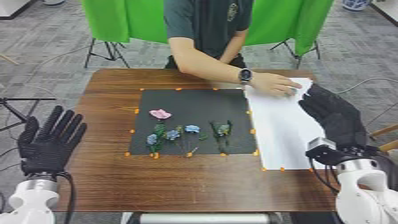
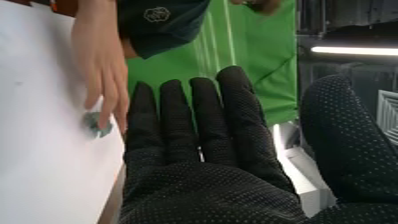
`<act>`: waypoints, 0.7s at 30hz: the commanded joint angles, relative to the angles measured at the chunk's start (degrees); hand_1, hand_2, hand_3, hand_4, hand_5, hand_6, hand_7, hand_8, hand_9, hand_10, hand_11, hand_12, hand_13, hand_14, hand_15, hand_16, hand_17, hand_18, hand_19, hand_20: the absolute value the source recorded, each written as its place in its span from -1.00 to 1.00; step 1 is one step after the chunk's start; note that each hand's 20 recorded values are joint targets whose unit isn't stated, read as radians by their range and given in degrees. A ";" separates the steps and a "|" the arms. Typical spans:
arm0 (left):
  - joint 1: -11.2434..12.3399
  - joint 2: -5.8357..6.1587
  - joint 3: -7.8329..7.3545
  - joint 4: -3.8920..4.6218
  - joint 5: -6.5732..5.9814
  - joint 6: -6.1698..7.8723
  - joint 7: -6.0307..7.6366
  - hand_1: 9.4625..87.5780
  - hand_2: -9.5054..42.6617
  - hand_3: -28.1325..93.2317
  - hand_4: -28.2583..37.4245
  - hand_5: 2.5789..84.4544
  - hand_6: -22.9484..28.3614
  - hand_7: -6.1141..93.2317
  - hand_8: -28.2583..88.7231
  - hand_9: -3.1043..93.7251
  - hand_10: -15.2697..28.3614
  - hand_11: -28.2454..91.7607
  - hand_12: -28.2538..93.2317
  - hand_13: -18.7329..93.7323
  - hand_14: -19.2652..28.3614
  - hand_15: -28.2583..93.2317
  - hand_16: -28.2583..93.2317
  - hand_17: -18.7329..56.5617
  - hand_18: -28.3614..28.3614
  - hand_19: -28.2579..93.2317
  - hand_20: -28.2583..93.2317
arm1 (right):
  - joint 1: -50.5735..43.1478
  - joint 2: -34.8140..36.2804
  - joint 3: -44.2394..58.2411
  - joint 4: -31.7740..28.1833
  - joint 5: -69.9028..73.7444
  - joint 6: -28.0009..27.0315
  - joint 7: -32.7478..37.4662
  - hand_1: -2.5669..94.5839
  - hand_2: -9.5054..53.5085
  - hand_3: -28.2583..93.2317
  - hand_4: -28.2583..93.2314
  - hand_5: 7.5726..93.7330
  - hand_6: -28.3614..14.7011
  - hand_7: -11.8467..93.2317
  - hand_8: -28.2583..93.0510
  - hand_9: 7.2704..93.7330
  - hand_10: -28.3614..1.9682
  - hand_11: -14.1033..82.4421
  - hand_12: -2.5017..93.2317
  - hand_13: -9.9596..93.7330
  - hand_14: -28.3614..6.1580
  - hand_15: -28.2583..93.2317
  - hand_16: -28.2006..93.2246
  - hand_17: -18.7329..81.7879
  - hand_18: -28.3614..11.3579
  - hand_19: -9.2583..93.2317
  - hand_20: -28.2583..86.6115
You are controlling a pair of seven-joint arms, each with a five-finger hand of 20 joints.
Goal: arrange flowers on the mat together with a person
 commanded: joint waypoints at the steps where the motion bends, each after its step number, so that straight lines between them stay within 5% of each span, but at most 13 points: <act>1: 0.69 -0.48 0.13 -0.12 0.74 -0.62 -1.32 -0.57 -0.19 0.61 -1.00 -0.03 0.18 -0.72 -0.68 -0.11 0.31 -0.30 -0.45 -0.14 0.37 -0.13 -0.67 -0.60 0.40 -0.05 -0.42 | -5.82 -7.17 7.36 -2.28 -4.51 -9.89 2.80 -0.44 -0.37 0.72 -0.94 -0.06 0.02 -0.57 -0.73 -0.20 0.09 -0.62 -0.80 -0.17 0.07 -0.35 -0.46 -0.17 -0.04 -0.59 -0.17; 3: 0.61 -0.89 0.46 -0.22 0.13 -0.33 -0.89 -0.57 -0.19 0.62 -1.00 -0.03 0.18 -0.72 -0.68 -0.11 0.31 -0.30 -0.45 -0.14 0.37 -0.13 -0.67 -0.60 0.40 -0.05 -0.42 | -6.71 -9.85 9.81 -2.64 -6.44 -13.77 4.41 -0.43 -0.37 0.72 -0.94 -0.06 0.02 -0.57 -0.73 -0.20 0.09 -0.62 -0.80 -0.17 0.06 -0.35 -0.46 -0.17 -0.04 -0.59 -0.17; 4: 0.11 -0.97 0.89 -0.03 0.29 -0.65 -1.24 -0.57 -0.19 0.62 -1.00 -0.03 0.18 -0.72 -0.68 -0.11 0.31 -0.30 -0.45 -0.14 0.37 -0.13 -0.67 -0.60 0.40 -0.05 -0.42 | -5.39 -5.48 5.62 -2.28 -5.05 -8.91 3.29 -0.43 -0.37 0.72 -0.94 -0.06 0.02 -0.57 -0.73 -0.20 0.09 -0.62 -0.80 -0.17 0.06 -0.35 -0.46 -0.17 -0.04 -0.59 -0.17; 8: -0.21 -0.92 1.53 0.07 0.29 -1.12 -1.61 -0.57 -0.19 0.62 -1.00 -0.03 0.17 -0.72 -0.68 -0.11 0.31 -0.29 -0.45 -0.14 0.38 -0.13 -0.67 -0.60 0.40 -0.05 -0.42 | -1.79 -1.13 -0.56 -1.34 -4.17 -3.51 2.74 -0.43 -0.37 0.72 -0.94 -0.05 0.03 -0.56 -0.74 -0.20 0.08 -0.62 -0.80 -0.17 0.06 -0.35 -0.46 -0.18 -0.04 -0.60 -0.17; 13: -0.37 -0.28 1.90 -0.08 -0.04 -0.59 -1.40 -0.57 -0.18 0.61 -1.00 -0.03 0.17 -0.72 -0.68 -0.11 0.31 -0.29 -0.45 -0.14 0.38 -0.13 -0.67 -0.60 0.40 -0.05 -0.42 | 2.41 1.11 -5.25 -0.03 -1.97 -1.17 1.49 -0.43 -0.37 0.71 -0.94 -0.05 0.04 -0.56 -0.74 -0.20 0.08 -0.62 -0.80 -0.18 0.06 -0.35 -0.46 -0.18 -0.04 -0.60 -0.17; 21: -0.31 -1.20 2.32 0.00 0.19 -0.62 -1.55 -0.57 -0.18 0.61 -1.00 -0.03 0.18 -0.72 -0.68 -0.11 0.31 -0.29 -0.45 -0.14 0.38 -0.13 -0.67 -0.60 0.40 -0.05 -0.43 | 6.54 0.88 -9.59 1.54 0.39 -1.87 -0.76 -0.46 -0.35 0.72 -0.94 -0.09 0.04 -0.57 -0.73 -0.24 0.07 -0.63 -0.80 -0.21 0.06 -0.36 -0.46 -0.19 -0.02 -0.63 -0.19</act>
